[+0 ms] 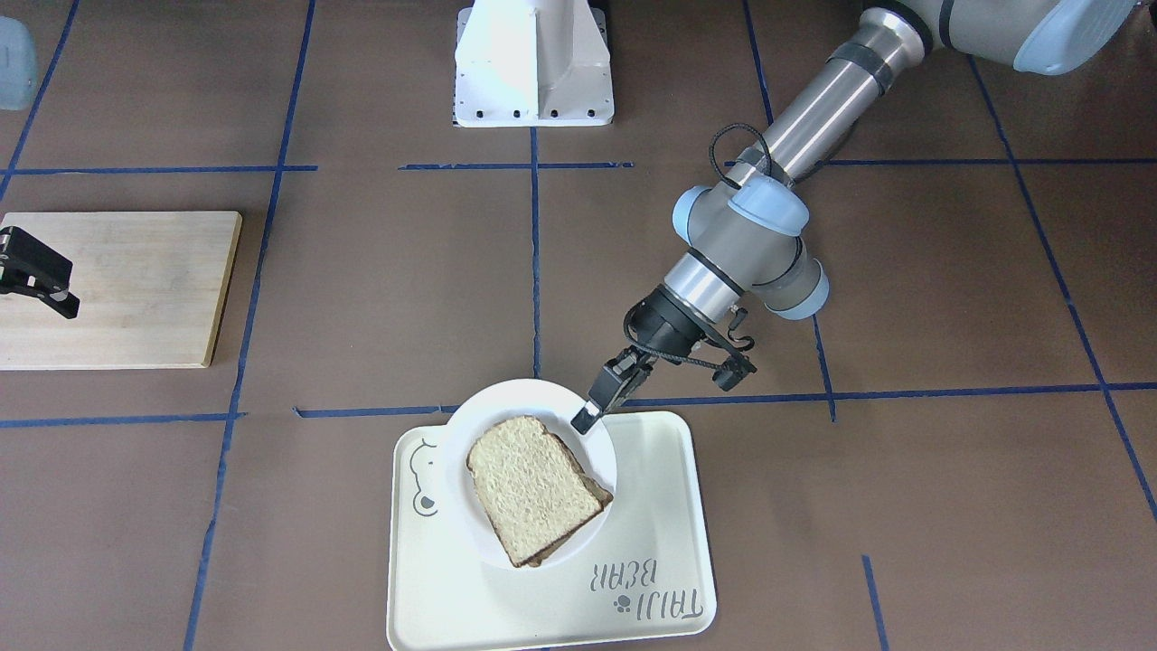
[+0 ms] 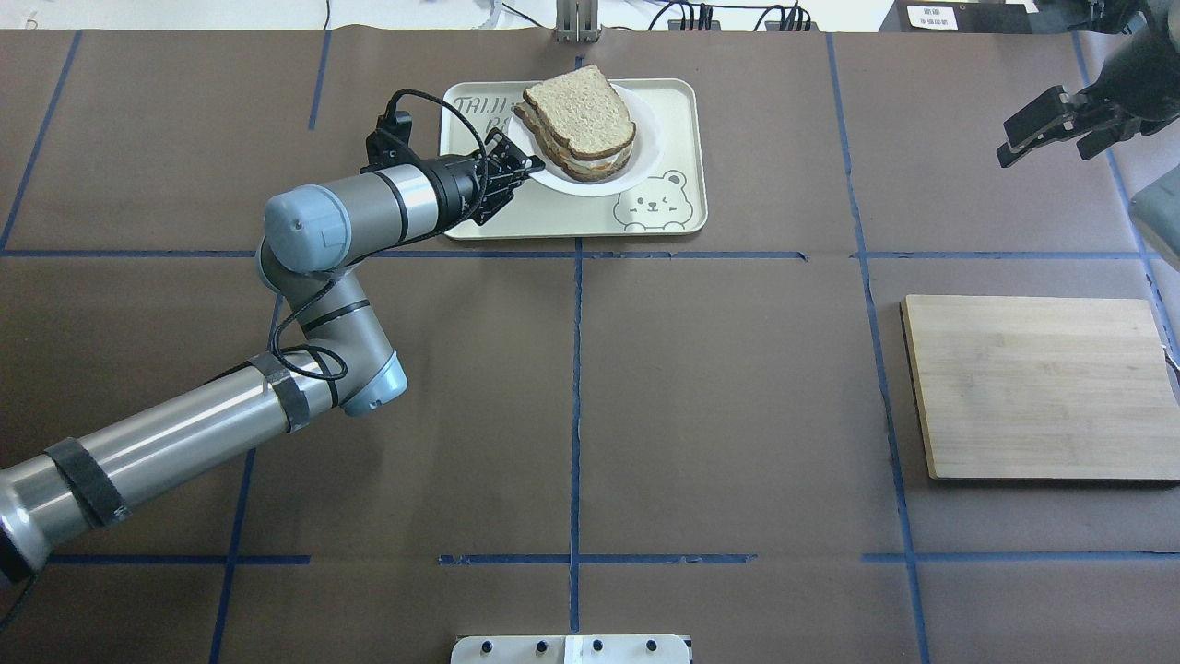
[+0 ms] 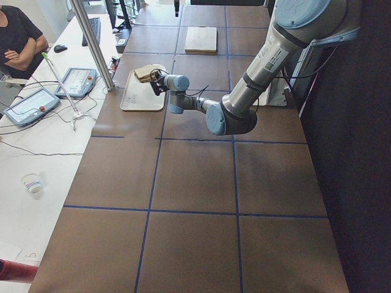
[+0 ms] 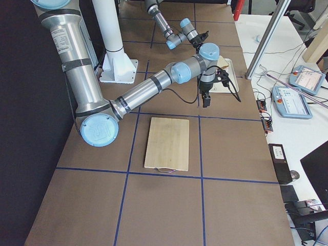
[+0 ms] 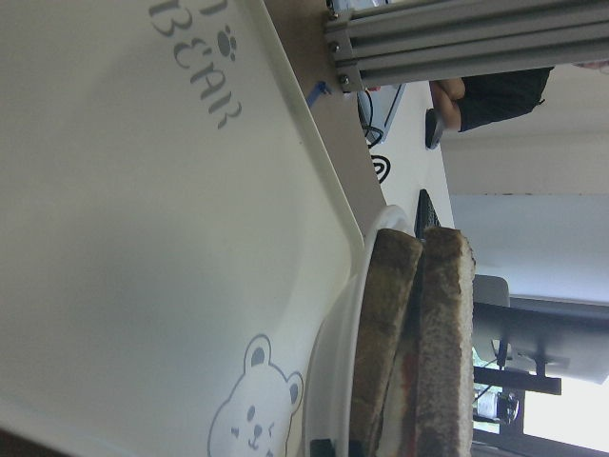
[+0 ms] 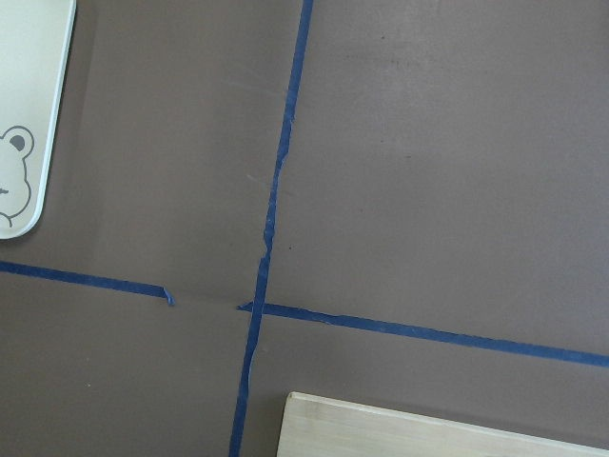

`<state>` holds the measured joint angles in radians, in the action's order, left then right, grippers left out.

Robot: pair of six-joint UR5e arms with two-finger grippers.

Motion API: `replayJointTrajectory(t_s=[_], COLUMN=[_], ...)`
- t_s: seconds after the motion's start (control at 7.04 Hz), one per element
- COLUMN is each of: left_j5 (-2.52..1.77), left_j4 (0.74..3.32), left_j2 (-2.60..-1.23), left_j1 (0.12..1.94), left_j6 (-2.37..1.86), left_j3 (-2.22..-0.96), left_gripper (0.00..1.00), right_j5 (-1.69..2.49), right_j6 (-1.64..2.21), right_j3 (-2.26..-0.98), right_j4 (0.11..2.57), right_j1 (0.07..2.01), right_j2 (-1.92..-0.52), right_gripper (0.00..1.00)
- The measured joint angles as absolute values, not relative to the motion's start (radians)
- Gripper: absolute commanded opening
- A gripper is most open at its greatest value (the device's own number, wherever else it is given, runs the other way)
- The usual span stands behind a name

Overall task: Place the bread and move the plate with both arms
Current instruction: 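Slide the plate with the left gripper onto the cream bear tray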

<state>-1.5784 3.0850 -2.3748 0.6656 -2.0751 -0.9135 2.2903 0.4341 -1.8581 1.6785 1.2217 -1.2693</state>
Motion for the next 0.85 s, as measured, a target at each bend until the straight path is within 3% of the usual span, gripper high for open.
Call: replayJointTrajectory(t_s=[0.43,0.57,0.71,0.85], left_j5=[-1.598,-1.611,-1.619,-1.621], left_j4=[3.055,3.052,3.050,3.045], left_j2=[-2.436,-2.443,-2.446,-2.446], left_j1=[0.676,0.676,0.676,0.679], left_j6=[-2.027,-1.994,-1.972,-1.954], left_j3=[-0.786,-0.770,-0.764,-0.764], left_gripper=[0.07,0.33,0.89,1.00], right_j5=[2.290,2.290,2.290,2.290], right_j6=[0.434,0.434,0.434,0.434], right_j3=[-1.860,-1.861,-1.862,-1.864], right_j4=[1.678,1.678,1.678,1.678], right_j1=[1.223,1.223,1.225,1.227], right_j2=[-1.266,-1.266,-1.266,-1.266], right_gripper=[1.00,1.00,1.00,1.00])
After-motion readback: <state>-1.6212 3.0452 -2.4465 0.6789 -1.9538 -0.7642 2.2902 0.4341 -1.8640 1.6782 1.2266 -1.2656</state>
